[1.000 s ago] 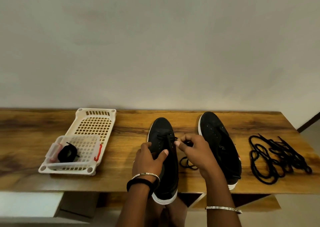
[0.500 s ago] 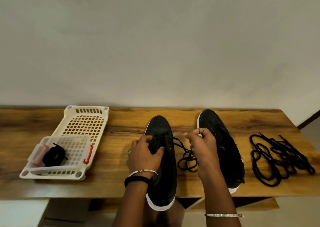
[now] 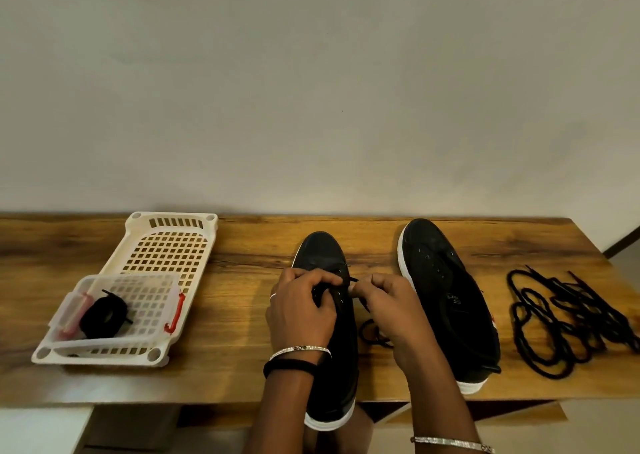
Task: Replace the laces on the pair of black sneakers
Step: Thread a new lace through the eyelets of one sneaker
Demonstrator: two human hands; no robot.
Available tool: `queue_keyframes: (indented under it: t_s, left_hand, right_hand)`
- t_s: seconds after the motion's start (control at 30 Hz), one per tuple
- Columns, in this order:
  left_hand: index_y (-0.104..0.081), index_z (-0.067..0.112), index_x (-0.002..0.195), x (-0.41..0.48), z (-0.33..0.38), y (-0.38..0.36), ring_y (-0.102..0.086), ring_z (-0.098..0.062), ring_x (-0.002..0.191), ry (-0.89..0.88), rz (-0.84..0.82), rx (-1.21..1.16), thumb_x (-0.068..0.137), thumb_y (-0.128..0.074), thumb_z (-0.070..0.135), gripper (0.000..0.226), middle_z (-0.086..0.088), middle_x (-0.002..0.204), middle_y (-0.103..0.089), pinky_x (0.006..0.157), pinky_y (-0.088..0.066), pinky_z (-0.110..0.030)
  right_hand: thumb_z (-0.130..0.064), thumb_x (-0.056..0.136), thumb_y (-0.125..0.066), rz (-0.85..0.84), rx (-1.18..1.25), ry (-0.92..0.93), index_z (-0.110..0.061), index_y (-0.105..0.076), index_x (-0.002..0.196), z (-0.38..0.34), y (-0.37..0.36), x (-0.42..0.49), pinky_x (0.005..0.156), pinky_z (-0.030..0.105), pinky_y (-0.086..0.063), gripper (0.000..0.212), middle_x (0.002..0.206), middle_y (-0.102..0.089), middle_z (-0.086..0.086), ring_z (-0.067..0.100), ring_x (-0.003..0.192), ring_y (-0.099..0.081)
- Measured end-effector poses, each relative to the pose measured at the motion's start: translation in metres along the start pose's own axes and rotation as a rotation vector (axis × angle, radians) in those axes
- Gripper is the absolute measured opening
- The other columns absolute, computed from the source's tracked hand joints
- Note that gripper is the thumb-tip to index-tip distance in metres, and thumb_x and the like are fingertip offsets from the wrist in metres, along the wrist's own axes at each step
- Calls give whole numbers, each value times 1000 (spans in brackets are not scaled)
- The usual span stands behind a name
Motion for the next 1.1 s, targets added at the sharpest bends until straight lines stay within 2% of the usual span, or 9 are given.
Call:
queue_keyframes:
  t_s: [0.07,0.2,0.27,0.43,0.57,0.7,0.8,0.97,1.1]
  left_hand:
    - [-72,45,95,-1,-1,0,-59,-15,104,33,10,2,87,-71,22,24,11,107,-55,82,-55,-34]
    - [-74,42,97,-2,-2,2,-60,-14,106,36,4,-16,87,-70,20,25,10,109,-62,86,-56,-35]
    - [-76,39,96,-1,-4,2,-61,-12,104,24,-4,-67,87,-68,14,28,12,105,-63,88,-54,-33]
    - [-80,26,87,0,-4,8,-56,-5,94,129,-5,-290,93,-57,18,24,12,92,-65,84,-43,-27]
    - [-78,25,83,0,0,7,-58,-5,84,51,18,-174,89,-69,31,12,13,83,-65,75,-48,-28]
    - [-77,35,91,0,-3,5,-60,-5,95,26,21,-118,85,-73,29,9,18,93,-63,82,-53,-30]
    - [-76,36,95,1,-3,3,-62,-10,99,15,32,-97,85,-74,30,12,12,101,-65,83,-55,-34]
    - [-67,38,116,2,11,1,-59,-15,106,-133,32,-109,85,-74,35,32,10,112,-58,86,-53,-43]
    - [-73,33,94,0,17,3,-58,-14,90,-155,95,-82,86,-72,38,9,11,96,-57,77,-53,-44]
  right_hand:
    - [-22,87,-66,32,39,-94,-2,-73,83,5,1,-1,66,32,-41,21,83,-66,22,19,76,-55]
    - [-30,79,-73,111,-28,-195,-7,-74,73,13,6,-1,71,36,-47,24,92,-73,16,31,90,-67]
    - [-32,81,-74,82,-7,-222,-9,-76,72,16,5,0,70,37,-49,24,85,-75,13,30,80,-68]
    - [-40,91,-69,46,217,-314,-11,-76,87,20,-3,2,70,40,-54,30,75,-72,11,24,69,-64]
    - [-35,92,-71,86,523,-398,-7,-75,90,13,-17,-3,43,23,-45,28,72,-66,6,11,45,-56]
    - [-22,86,-78,102,900,-456,-10,-70,83,6,-30,-8,64,39,-58,16,75,-64,7,21,65,-58]
    - [-21,83,-79,84,914,-337,-11,-72,86,-2,-24,-5,50,24,-40,12,57,-62,-4,8,50,-50]
    - [-22,80,-80,-50,687,-8,-2,-75,94,-20,-8,-3,47,17,-33,25,70,-61,-1,6,55,-47]
    - [-24,79,-78,-134,681,48,8,-70,105,-24,2,-9,43,16,-25,42,66,-58,-5,6,53,-40]
Point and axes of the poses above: each hand's wrist, its own x-axis towards the middle knuckle, its own y-axis out of the back of the hand, z = x × y, the point moved 5 cm from there along x, towards the middle knuckle
